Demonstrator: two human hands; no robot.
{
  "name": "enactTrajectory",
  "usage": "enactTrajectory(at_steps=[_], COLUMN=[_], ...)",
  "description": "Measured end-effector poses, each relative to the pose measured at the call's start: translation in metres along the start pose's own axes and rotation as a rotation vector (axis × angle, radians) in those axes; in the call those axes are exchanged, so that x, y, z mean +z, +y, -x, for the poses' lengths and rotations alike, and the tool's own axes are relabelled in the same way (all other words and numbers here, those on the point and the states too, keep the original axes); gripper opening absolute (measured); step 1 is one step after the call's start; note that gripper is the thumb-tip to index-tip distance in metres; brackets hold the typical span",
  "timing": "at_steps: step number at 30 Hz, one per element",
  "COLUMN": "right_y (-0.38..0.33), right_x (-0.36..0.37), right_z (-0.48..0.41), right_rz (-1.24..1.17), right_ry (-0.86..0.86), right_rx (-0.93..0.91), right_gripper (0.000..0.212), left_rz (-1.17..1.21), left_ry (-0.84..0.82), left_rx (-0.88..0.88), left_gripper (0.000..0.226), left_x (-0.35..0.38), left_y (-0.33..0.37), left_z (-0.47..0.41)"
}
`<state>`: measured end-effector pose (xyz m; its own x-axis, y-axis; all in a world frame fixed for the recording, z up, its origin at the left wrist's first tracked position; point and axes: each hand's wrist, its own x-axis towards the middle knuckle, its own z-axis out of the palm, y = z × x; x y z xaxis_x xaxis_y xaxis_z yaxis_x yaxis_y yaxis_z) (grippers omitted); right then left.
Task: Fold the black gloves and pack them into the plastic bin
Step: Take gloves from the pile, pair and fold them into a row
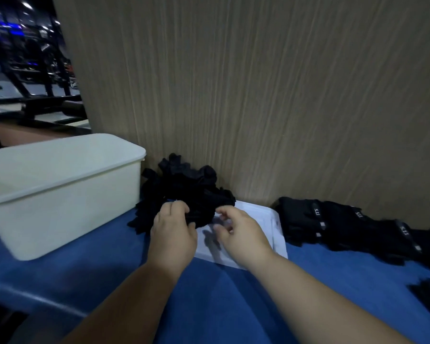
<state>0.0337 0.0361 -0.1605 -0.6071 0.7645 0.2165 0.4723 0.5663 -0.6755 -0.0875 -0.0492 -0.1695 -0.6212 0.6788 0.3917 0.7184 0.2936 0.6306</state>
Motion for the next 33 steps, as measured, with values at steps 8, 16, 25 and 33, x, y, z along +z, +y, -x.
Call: enactTrajectory(at_steps=[8,16,25,33], right_y=[-0.009,0.010,0.046,0.093], right_x=[0.021,0.009,-0.058,-0.131], right_z=[-0.024,-0.015,0.044,0.111], right_rz=[0.132,0.141,0.097,0.139], right_ry=[-0.117,-0.073,-0.008,0.140], right_rx=[0.000,-0.051,0.120,0.415], right_gripper=[0.054,0.008,0.023,0.036], left_rz=[0.053,0.033,0.229,0.225], left_ry=[-0.097,-0.229,-0.380,-0.477], left_rx=[-0.014,0.056,0.210,0.346], left_gripper=[0.057,0.039,0.025,0.020], left_x=[0.003,0.010,0.031,0.062], left_y=[-0.011,-0.004,0.042,0.098], left_z=[-0.006,-0.005,0.019,0.053])
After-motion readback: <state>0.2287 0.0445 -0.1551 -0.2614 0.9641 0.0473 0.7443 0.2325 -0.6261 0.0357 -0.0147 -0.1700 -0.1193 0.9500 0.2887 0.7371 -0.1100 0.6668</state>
